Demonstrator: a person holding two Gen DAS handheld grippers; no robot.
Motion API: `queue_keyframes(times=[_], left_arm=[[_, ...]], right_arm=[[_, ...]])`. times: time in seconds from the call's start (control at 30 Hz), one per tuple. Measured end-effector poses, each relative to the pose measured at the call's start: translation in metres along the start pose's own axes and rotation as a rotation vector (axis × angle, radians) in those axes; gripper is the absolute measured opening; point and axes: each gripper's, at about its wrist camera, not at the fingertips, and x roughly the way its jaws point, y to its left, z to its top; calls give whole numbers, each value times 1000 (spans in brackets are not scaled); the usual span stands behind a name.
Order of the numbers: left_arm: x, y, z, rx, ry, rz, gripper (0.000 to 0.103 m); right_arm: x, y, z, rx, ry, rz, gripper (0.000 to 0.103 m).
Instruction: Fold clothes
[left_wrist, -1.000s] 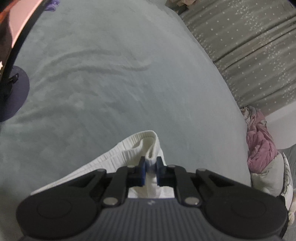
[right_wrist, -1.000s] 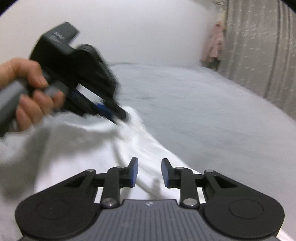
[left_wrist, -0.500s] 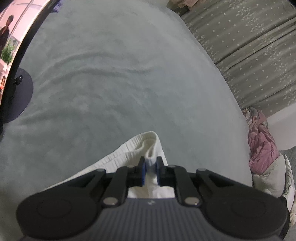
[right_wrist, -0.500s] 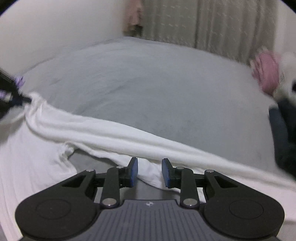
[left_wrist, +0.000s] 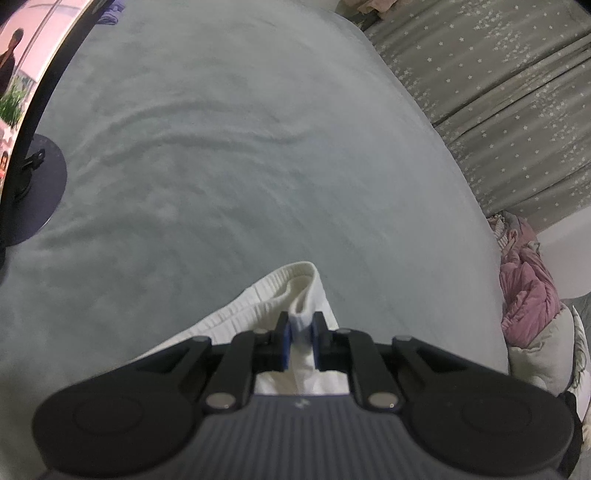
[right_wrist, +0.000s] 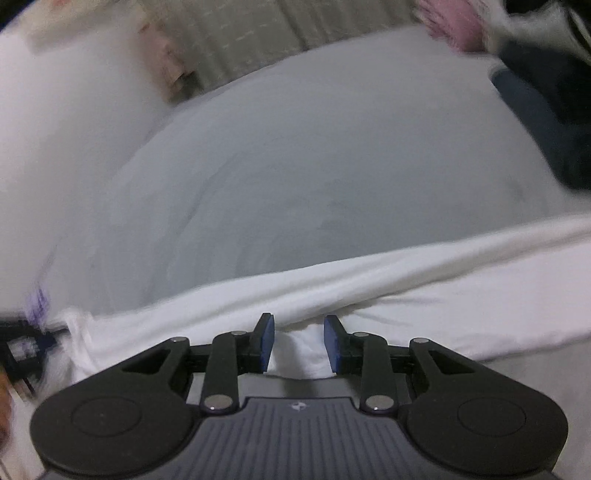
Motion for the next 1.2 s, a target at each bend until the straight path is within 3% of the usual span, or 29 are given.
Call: queue_keyframes(times=[0.2,0.3,0.37,0.77,1.03,1.2], left_arm=[[1,-1,0,8,-3,19,10],[1,-1,0,16,-8,27,8],[-2,-1,0,26,-15,38,8],[-32,8,1,58,-12,-8,8],[-71,22,-8,106,-14,-32,8],[-92,40,-22,140,4,-9,8]], right_arm=[[8,-17,-1,250,-49,42,27],[14,-21,-2,357,-85,23,3],[14,-20,-4,372,-101,17,3],[-69,34,-12,231,-263,1,3],[-130,52,-59,188,-287,5,3],[-159,53,-98,162,-279,-7,3]])
